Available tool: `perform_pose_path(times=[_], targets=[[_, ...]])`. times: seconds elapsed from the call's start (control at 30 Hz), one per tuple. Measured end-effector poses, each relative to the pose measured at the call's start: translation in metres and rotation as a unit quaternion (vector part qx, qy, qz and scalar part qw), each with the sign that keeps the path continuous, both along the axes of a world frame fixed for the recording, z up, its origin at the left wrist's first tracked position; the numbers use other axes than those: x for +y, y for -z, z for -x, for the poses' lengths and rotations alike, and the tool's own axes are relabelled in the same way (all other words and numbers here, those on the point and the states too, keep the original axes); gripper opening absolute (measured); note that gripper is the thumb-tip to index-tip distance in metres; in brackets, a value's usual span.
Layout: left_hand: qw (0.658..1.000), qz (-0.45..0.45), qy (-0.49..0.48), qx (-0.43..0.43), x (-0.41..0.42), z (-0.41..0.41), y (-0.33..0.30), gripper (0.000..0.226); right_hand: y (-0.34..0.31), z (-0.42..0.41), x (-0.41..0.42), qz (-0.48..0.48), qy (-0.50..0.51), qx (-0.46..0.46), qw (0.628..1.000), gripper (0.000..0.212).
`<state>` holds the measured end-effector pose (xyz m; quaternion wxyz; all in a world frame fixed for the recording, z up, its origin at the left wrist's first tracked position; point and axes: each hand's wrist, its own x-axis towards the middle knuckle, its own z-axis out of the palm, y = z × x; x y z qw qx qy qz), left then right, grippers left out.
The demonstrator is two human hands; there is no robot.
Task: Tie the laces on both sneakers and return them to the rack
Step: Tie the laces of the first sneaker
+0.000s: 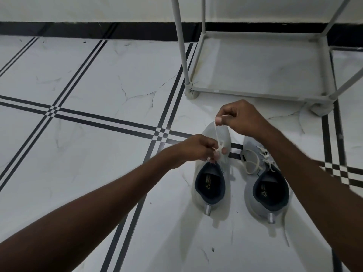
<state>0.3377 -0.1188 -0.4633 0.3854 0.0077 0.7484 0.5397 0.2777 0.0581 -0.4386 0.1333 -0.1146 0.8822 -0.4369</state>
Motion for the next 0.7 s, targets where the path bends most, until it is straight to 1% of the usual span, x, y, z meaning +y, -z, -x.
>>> perform_pose_path(times=[0.03,0.07,0.13,0.2,0.27,0.3,0.37,0.4,0.43,0.47,0.53,0.6,0.67,0.7], targets=[[1.0,0.003,0.005,-0.006,-0.001,0.001,-0.002,0.012,0.006,-0.001,-0.001,0.006,0.013,0.005,1.0,0.009],[1.0,0.006,-0.001,-0.007,-0.003,0.002,-0.002,0.013,0.012,-0.001,-0.003,0.014,0.023,0.005,1.0,0.007],[1.0,0.014,-0.023,0.008,-0.005,0.004,-0.001,0.027,0.023,-0.005,-0.007,0.026,0.036,0.001,0.999,0.004],[0.999,0.004,-0.042,0.017,-0.008,0.006,0.0,0.035,0.034,-0.011,-0.009,0.012,0.081,0.031,0.996,0.015],[0.999,-0.008,-0.041,0.01,-0.01,0.01,-0.003,0.038,0.04,-0.016,-0.011,-0.004,0.145,0.065,0.987,0.014],[0.999,-0.013,-0.035,0.004,-0.012,0.012,-0.006,0.039,0.043,-0.017,-0.011,0.001,0.151,0.042,0.988,0.011],[1.0,-0.016,-0.025,-0.005,-0.015,0.016,-0.011,0.042,0.044,-0.017,-0.012,0.055,0.102,-0.09,0.989,0.019],[1.0,-0.013,-0.019,-0.009,-0.017,0.018,-0.014,0.044,0.044,-0.018,-0.012,0.075,0.071,-0.155,0.982,0.024],[1.0,-0.008,-0.013,-0.013,-0.019,0.02,-0.015,0.045,0.043,-0.02,-0.012,0.086,0.048,-0.194,0.976,0.028],[1.0,-0.002,-0.008,-0.019,-0.021,0.022,-0.015,0.045,0.043,-0.021,-0.012,0.09,0.036,-0.206,0.974,0.029],[1.0,0.009,-0.003,-0.029,-0.025,0.023,-0.015,0.045,0.041,-0.023,-0.011,0.099,0.031,-0.187,0.977,0.03],[0.999,0.011,0.0,-0.033,-0.027,0.023,-0.013,0.045,0.039,-0.022,-0.009,0.116,0.028,-0.182,0.976,0.026],[0.999,0.004,0.002,-0.035,-0.026,0.023,-0.013,0.045,0.04,-0.019,-0.007,0.135,0.017,-0.208,0.969,0.019],[0.999,-0.002,0.001,-0.034,-0.026,0.024,-0.014,0.044,0.04,-0.018,-0.007,0.137,0.014,-0.222,0.965,0.02]])
